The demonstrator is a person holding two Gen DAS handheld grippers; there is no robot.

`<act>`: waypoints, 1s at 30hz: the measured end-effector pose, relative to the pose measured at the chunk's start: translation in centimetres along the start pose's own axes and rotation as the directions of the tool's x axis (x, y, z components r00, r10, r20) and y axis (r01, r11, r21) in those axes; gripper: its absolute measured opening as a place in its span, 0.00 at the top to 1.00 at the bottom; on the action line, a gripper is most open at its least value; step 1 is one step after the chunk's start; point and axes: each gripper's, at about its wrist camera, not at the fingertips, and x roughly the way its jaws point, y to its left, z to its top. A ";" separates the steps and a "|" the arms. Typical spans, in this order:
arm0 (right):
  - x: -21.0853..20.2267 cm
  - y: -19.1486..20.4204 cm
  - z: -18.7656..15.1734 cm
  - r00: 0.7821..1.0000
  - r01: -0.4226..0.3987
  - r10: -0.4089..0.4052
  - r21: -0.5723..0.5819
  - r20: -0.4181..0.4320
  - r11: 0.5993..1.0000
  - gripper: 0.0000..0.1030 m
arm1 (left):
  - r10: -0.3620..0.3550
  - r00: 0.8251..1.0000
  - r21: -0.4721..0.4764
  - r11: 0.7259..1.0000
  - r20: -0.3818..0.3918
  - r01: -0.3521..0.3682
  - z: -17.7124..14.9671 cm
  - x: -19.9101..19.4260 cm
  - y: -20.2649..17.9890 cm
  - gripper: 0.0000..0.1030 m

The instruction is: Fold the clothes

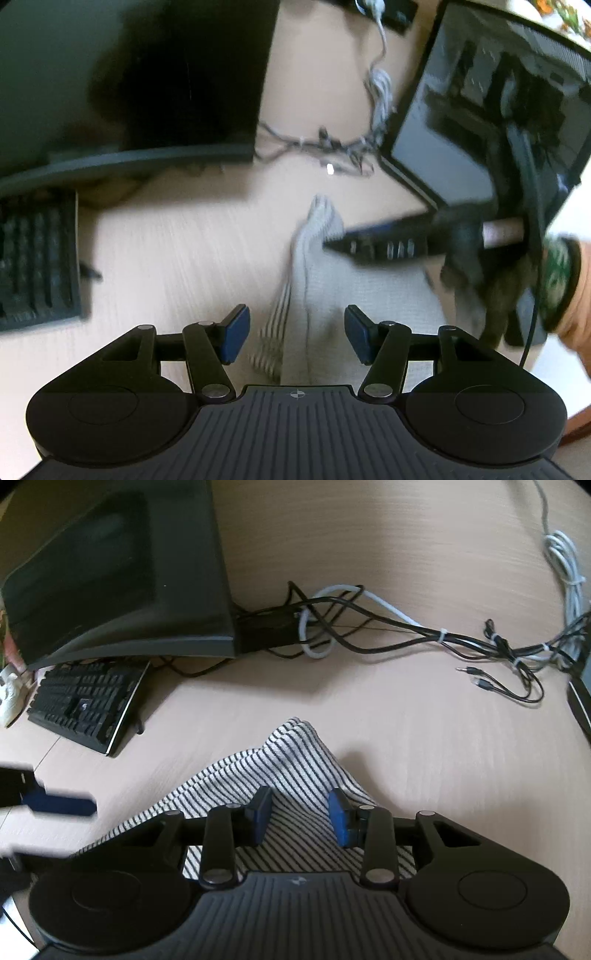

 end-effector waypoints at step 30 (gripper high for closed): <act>-3.6 -5.1 -5.1 0.994 -0.098 0.112 0.347 -0.019 0.933 0.30 | 0.028 0.994 -0.113 0.993 -0.109 -0.040 -1.4 5.7 0.4 0.30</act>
